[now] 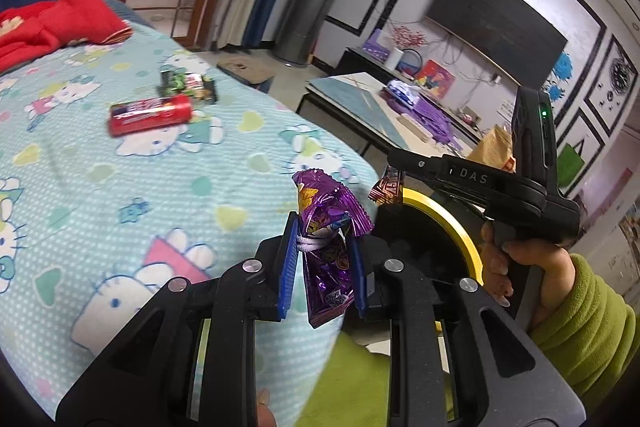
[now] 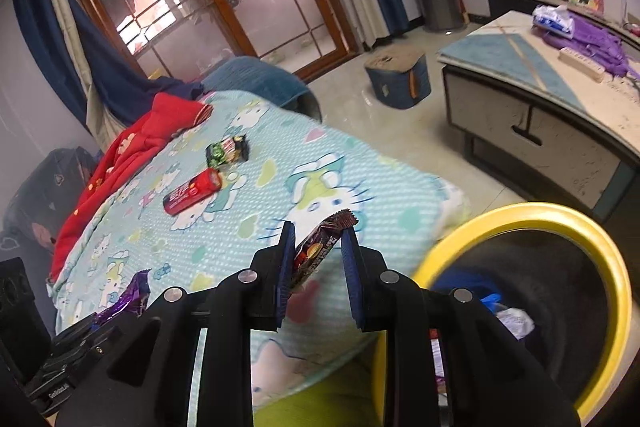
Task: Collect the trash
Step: 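Carry the purple wrapper and brown wrapper over the yellow bin with both grippers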
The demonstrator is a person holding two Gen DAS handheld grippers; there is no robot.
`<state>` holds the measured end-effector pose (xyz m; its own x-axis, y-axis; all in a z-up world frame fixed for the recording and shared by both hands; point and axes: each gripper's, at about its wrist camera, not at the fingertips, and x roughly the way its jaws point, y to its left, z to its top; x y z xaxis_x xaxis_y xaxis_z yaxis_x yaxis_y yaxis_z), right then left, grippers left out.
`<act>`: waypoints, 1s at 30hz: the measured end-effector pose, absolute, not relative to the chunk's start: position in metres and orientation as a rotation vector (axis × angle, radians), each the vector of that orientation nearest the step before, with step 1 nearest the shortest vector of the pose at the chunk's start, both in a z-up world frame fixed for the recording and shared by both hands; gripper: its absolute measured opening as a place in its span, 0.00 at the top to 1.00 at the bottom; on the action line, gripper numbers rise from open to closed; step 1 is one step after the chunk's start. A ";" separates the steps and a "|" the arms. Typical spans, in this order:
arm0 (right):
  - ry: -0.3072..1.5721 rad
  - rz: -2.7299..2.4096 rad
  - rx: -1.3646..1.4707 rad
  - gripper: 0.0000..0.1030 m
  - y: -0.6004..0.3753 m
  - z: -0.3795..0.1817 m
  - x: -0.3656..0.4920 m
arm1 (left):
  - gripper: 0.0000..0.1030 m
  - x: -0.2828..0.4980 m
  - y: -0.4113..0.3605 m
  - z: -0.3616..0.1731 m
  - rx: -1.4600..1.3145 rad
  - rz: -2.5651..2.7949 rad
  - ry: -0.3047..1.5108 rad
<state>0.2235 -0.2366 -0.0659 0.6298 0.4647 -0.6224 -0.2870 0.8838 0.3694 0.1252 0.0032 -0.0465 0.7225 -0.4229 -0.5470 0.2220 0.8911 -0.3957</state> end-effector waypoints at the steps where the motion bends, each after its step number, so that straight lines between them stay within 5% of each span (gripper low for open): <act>1: 0.771 0.425 0.242 0.78 -0.240 -0.065 0.222 | 0.84 0.125 0.000 -0.046 -0.311 -0.369 0.673; 30: 0.764 0.223 0.259 0.86 -0.346 -0.085 0.197 | 0.84 0.149 -0.115 -0.059 -0.134 -0.596 0.722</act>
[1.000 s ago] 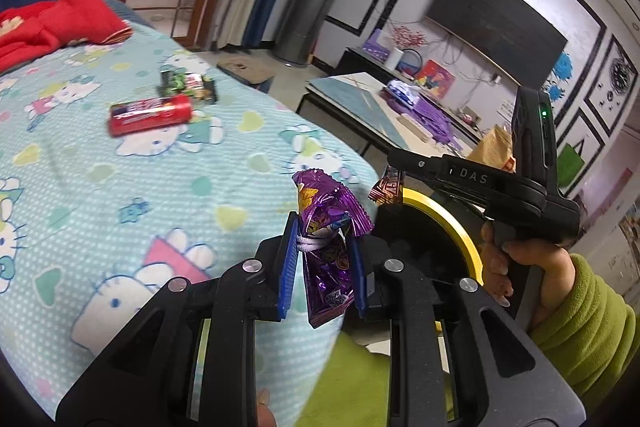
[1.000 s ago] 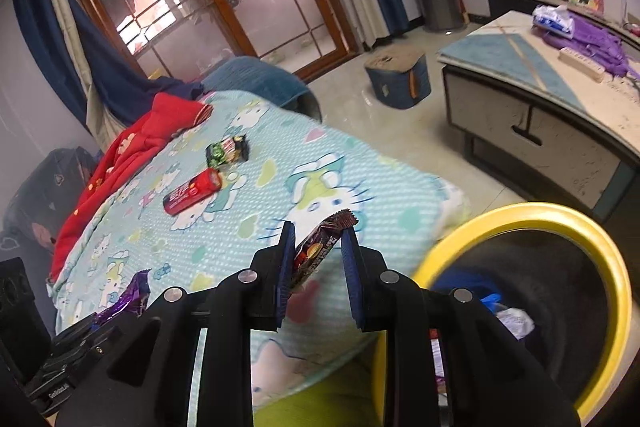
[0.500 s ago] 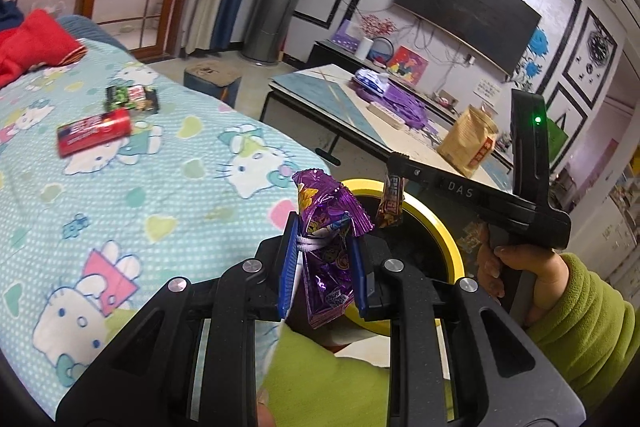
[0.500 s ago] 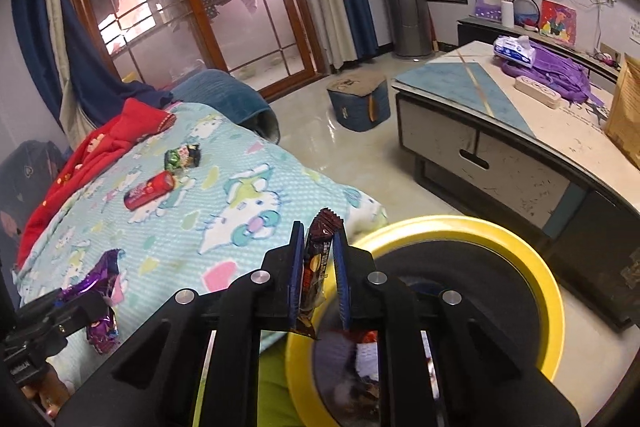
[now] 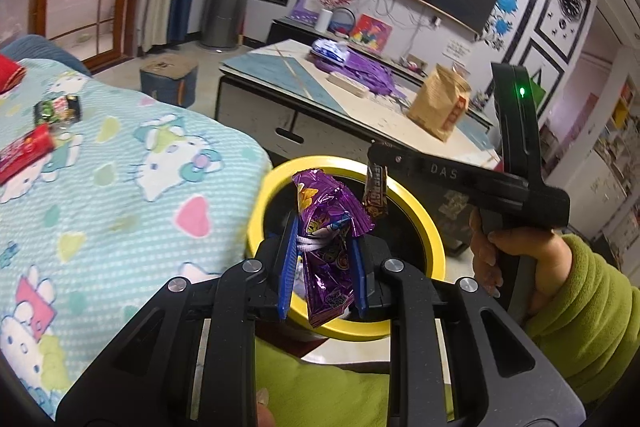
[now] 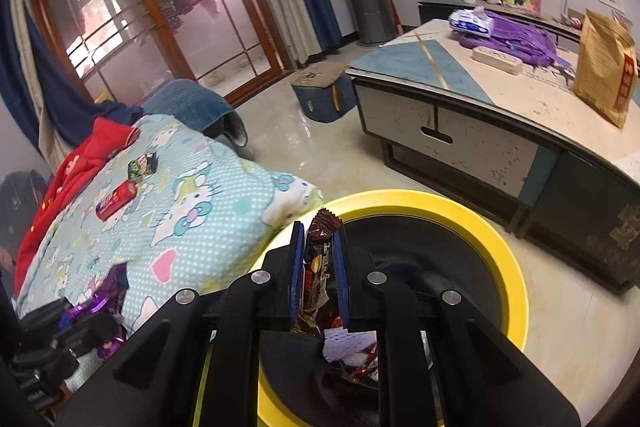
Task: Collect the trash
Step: 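Carry the purple wrapper and brown wrapper over the yellow bin with both grippers, then open both grippers to drop the wrappers into the bin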
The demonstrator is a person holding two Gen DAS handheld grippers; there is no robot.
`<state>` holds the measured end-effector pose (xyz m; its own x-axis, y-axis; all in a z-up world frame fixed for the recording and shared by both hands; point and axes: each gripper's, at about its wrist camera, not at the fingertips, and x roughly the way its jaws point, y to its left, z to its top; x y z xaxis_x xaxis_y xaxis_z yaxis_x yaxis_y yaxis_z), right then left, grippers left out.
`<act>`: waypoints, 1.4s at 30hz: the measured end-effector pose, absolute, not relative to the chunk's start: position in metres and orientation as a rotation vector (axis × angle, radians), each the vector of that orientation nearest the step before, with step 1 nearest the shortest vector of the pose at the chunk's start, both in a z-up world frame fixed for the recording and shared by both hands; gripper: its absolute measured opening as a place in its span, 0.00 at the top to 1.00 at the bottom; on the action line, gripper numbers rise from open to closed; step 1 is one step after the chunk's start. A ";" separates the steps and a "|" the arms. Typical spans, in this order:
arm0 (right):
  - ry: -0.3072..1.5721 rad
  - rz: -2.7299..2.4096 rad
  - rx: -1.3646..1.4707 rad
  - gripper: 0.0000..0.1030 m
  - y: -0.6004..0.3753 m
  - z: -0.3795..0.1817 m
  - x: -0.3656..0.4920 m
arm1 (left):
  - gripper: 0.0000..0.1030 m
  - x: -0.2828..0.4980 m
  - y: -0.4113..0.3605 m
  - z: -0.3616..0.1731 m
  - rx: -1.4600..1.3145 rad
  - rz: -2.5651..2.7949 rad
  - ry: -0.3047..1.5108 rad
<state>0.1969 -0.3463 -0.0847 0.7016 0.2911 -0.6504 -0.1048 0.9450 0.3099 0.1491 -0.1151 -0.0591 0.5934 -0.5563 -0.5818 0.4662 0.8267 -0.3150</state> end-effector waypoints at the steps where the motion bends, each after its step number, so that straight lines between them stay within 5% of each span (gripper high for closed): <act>1: 0.766 0.221 0.269 0.86 -0.350 -0.086 0.197 | 0.83 0.150 -0.119 -0.060 -0.130 -0.604 0.726; 17: 0.821 0.239 0.349 0.85 -0.369 -0.093 0.203 | 0.80 0.161 -0.156 -0.080 -0.059 -0.663 0.788; 23: 0.818 0.233 0.386 0.69 -0.378 -0.093 0.204 | 0.76 0.166 -0.165 -0.083 -0.050 -0.669 0.796; 31: 0.801 0.207 0.414 0.53 -0.386 -0.092 0.205 | 0.23 0.174 -0.159 -0.084 -0.093 -0.652 0.782; 42: 0.748 0.229 0.375 0.43 -0.367 -0.078 0.205 | 0.12 0.183 -0.126 -0.073 -0.114 -0.554 0.717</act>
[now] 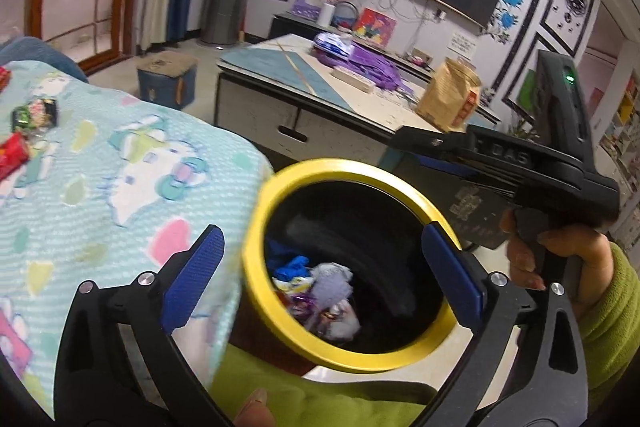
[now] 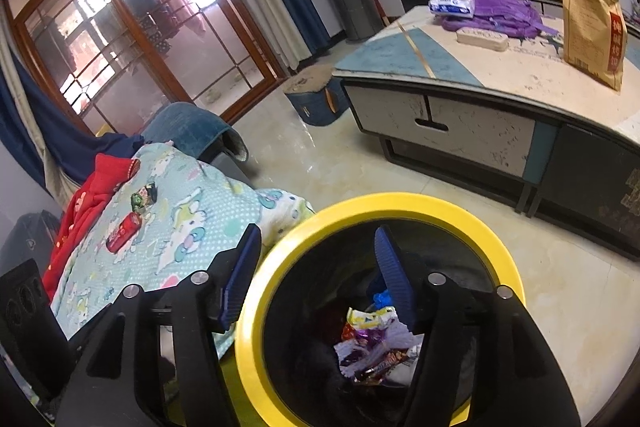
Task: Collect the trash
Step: 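Open both grippers to drop the wrappers into the bin, then move both grippers back over the red candy tube and green snack packet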
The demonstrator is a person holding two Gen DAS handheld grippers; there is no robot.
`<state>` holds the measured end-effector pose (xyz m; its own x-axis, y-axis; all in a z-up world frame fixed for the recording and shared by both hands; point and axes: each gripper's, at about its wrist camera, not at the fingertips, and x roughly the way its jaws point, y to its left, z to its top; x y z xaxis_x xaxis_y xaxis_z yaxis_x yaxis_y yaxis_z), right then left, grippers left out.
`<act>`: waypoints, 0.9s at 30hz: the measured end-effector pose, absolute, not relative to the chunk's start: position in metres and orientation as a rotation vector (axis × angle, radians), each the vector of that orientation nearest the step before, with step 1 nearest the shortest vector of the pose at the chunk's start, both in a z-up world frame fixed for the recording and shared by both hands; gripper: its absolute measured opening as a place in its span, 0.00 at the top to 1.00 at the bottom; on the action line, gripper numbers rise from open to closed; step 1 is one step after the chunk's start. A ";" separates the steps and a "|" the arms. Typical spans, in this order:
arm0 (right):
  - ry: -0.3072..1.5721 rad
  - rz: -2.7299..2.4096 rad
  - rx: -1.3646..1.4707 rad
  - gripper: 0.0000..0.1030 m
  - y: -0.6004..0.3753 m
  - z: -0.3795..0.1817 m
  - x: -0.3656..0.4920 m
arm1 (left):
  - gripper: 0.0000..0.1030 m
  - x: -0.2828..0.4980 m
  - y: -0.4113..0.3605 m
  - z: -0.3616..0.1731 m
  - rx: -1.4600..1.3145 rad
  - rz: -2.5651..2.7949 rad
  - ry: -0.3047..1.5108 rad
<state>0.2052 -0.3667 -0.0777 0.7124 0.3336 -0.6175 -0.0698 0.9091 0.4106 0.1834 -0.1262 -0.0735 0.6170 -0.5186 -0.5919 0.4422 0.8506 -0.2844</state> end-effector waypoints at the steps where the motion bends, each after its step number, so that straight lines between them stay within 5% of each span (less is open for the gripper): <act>1: 0.737 0.242 0.363 0.40 -0.361 -0.074 0.205 | 0.12 0.184 -0.123 -0.072 -0.111 -0.540 0.710; 27: 0.682 0.459 0.202 0.31 -0.233 -0.028 0.233 | 0.11 0.205 0.038 -0.025 -0.161 -0.210 0.592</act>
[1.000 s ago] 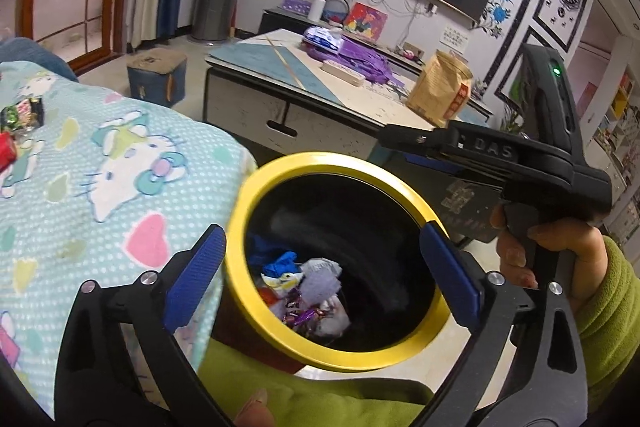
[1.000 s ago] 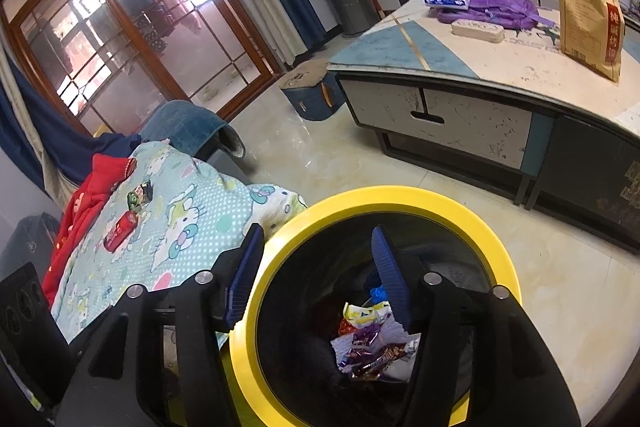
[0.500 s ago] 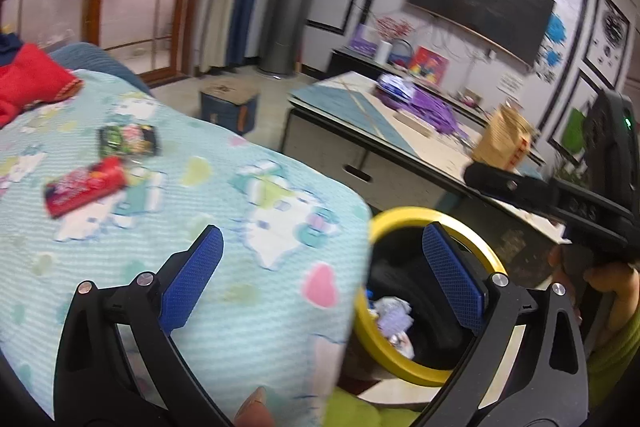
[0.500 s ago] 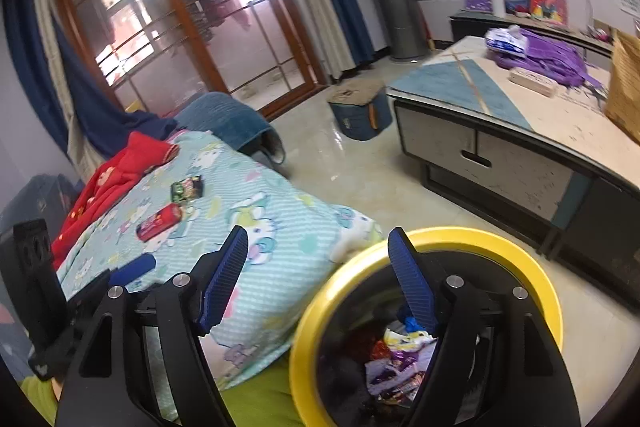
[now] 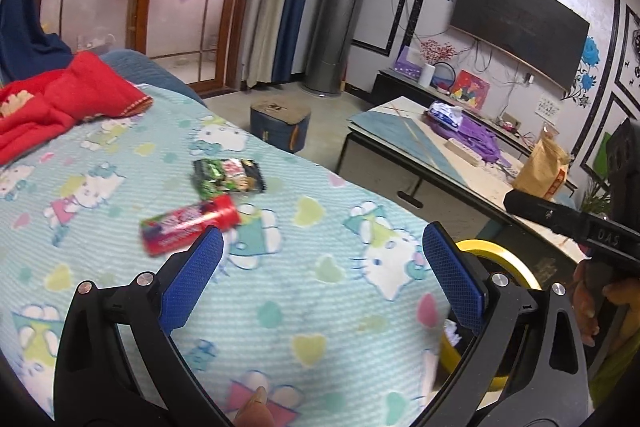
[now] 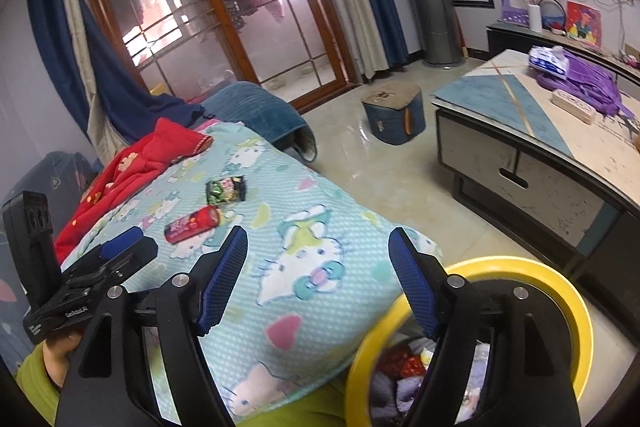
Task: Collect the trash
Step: 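Move both grippers back over the red candy tube and green snack packet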
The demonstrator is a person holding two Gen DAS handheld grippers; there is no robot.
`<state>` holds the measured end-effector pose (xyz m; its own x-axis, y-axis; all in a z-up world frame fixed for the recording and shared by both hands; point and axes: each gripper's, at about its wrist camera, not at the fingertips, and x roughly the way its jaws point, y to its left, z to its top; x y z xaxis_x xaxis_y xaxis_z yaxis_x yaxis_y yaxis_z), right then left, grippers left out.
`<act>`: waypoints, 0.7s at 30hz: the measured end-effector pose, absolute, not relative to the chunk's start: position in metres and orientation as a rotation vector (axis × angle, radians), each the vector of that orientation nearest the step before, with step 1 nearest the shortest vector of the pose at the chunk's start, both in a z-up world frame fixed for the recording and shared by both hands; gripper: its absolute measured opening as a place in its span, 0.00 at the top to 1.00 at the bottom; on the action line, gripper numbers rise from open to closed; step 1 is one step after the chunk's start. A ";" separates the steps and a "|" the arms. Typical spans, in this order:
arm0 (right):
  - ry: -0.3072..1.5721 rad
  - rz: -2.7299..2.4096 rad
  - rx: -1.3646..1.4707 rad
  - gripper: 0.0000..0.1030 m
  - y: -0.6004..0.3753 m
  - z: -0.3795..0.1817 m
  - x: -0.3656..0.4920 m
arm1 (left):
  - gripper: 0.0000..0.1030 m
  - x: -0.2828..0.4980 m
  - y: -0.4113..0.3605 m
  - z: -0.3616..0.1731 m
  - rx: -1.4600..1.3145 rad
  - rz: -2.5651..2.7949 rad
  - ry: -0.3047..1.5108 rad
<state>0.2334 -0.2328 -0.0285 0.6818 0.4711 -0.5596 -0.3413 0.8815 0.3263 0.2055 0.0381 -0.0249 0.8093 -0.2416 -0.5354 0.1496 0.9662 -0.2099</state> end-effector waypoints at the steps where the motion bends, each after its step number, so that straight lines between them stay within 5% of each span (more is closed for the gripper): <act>1: 0.680 0.474 0.199 0.31 -0.226 -0.026 0.236 | 0.11 0.207 0.042 -0.025 -0.156 -0.204 0.596; 21: 0.794 0.622 0.151 0.31 -0.117 -0.036 0.325 | 0.17 0.271 0.103 -0.063 -0.001 -0.207 0.746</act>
<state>0.3246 -0.1170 -0.0358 0.5341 0.5745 -0.6202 -0.4650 0.8123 0.3520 0.2715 0.1029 -0.0632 0.7148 -0.1873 -0.6738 0.1864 0.9796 -0.0745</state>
